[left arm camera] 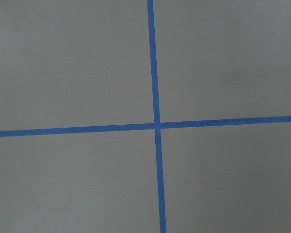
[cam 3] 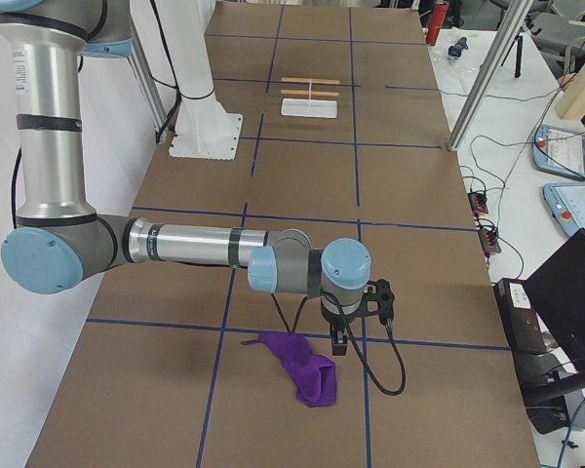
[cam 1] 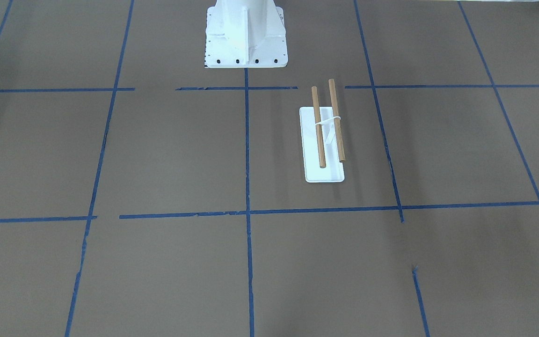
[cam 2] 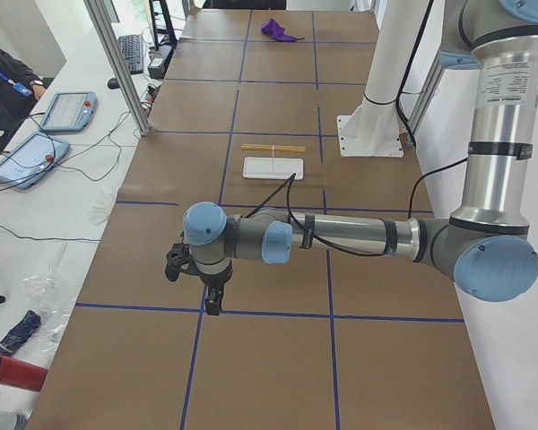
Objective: Hang towel on rack
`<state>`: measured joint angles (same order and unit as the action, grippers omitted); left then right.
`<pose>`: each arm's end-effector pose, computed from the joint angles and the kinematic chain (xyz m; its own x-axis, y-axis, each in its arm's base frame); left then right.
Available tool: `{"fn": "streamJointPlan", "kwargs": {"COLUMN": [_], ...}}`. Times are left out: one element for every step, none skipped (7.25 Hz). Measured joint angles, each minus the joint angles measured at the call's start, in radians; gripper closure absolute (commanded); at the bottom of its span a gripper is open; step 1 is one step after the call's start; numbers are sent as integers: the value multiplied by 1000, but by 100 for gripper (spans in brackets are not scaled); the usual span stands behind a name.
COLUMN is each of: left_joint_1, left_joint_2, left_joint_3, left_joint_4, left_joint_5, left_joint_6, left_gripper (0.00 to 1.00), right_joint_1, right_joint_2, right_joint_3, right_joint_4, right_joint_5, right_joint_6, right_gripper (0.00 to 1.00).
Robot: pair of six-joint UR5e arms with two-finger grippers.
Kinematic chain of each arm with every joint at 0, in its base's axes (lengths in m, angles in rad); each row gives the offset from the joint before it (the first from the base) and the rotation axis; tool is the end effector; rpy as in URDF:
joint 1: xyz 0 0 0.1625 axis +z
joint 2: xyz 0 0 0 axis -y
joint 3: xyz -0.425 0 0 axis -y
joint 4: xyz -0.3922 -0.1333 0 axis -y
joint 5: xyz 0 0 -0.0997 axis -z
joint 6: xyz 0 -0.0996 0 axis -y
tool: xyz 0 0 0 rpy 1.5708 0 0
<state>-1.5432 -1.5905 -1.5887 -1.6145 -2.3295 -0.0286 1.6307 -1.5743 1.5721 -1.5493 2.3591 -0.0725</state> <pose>-0.0508 -0.5071 0.6366 0.7244 0.0474 -0.6878 -0.0068 0.9981 0.0616 0.0920 -0.4871 0.6566 0.7071 -0.0438 0.7058 -0.0087 0.9975 0.0706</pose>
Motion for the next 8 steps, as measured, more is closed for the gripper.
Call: {"fn": "streamJointPlan", "kwargs": {"left_joint_1": [0,0,0,0,0,-1,-1,-1], "left_joint_2": [4,4,3,3,3,4,4,3], "left_joint_3": [2,1,0,-2,-6,-10,-13,-16], "left_joint_4": [-6,-7,-8,-8,-8,-8,-8,-8], "left_joint_5": [0,-1,-2,-3,-4,-5,-5,-5], "left_joint_6": [-2,-6,-8,-9,-9,-9,-9,-9], "left_gripper": [0,0,0,0,0,0,0,0], "right_joint_1": [0,-1,-5,-14,-20,-24,-29,-40], "right_joint_2": [0,2,3,4,4,0,-10,-32], "right_joint_3": [1,1,2,1,-2,-17,-59,-105], "right_joint_4": [0,0,1,11,31,47,75,148], "right_joint_5": [1,1,2,2,0,3,16,20], "right_joint_6": [0,1,1,2,3,2,-2,-5], "right_gripper": [0,0,0,0,0,0,0,0]}}
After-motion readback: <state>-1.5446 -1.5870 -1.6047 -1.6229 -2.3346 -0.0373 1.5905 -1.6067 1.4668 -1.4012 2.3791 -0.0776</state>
